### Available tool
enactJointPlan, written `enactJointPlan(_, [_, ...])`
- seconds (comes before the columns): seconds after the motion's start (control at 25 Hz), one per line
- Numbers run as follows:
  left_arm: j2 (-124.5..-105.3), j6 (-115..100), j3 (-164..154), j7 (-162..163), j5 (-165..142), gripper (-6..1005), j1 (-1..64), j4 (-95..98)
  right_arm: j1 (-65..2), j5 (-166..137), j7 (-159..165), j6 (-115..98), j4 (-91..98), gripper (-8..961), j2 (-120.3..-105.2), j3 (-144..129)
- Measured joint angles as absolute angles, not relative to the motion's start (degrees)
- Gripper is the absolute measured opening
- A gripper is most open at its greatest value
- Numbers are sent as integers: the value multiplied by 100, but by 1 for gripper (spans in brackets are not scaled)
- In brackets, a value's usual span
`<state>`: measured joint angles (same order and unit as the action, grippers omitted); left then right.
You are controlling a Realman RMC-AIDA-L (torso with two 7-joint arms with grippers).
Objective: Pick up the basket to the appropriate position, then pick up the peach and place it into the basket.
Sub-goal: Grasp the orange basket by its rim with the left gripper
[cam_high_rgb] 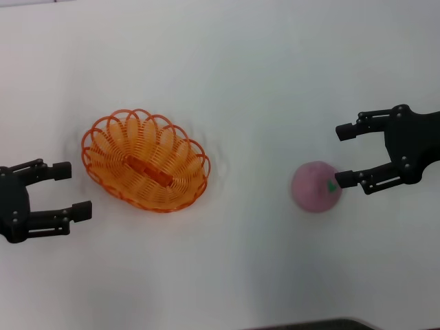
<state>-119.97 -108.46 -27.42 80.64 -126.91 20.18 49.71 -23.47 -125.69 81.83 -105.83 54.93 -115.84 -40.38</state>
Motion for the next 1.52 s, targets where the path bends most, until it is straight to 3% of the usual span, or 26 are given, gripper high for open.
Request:
enactJointPlan(1.08, [-11981,-10920,-2723,8336,-12580,897,2077,5042,-2435,-12728,8253,-10553,5493,894,-11584,-4043])
enactJointPlan(1.52, [-11942,-10871,-2671,11291,-12548,895,2886,6299,-2513,-12728,8246,-10546,5533,895,-11584,-4042])
